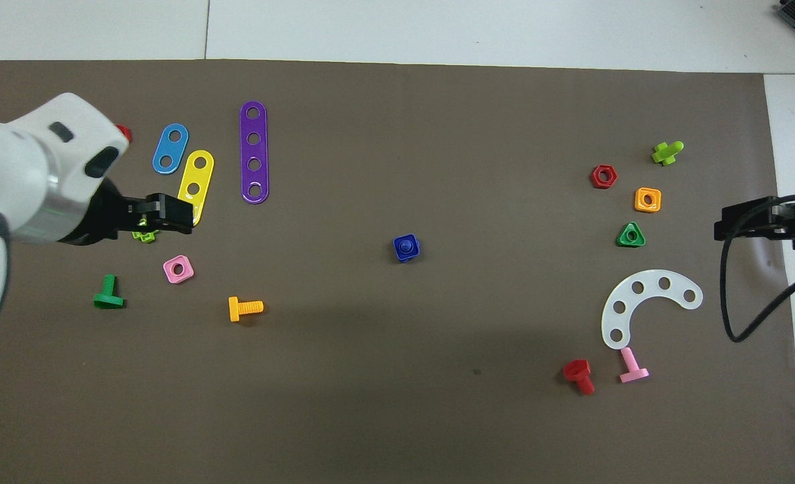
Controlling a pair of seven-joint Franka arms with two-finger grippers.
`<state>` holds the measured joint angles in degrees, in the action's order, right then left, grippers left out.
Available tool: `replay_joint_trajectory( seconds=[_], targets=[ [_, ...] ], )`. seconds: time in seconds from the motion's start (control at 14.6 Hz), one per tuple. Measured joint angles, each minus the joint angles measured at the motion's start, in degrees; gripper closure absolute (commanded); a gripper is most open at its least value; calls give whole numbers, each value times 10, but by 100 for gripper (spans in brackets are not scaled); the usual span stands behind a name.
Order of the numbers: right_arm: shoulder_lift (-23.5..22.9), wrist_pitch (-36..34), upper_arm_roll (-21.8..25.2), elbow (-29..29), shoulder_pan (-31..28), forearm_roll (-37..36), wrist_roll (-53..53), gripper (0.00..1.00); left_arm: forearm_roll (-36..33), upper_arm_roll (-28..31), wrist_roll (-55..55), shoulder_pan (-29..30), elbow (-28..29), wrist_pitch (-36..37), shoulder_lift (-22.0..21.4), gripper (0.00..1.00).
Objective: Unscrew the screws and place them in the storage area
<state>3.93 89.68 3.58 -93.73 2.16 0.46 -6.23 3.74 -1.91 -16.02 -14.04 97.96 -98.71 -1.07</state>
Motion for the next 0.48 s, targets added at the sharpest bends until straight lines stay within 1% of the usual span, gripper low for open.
replay_joint_trajectory(
  seconds=[0.21,0.34,0.48],
  targets=[
    [0,0,0,-1,0,0,0,0,6,-1,-113,-73,-5,-76,63,1],
    [0,0,0,-1,0,0,0,0,7,-1,-180,-112,-16,-124,108,3],
    [0,0,0,-1,0,0,0,0,7,0,-232,-142,-31,-150,145,6]
  ],
)
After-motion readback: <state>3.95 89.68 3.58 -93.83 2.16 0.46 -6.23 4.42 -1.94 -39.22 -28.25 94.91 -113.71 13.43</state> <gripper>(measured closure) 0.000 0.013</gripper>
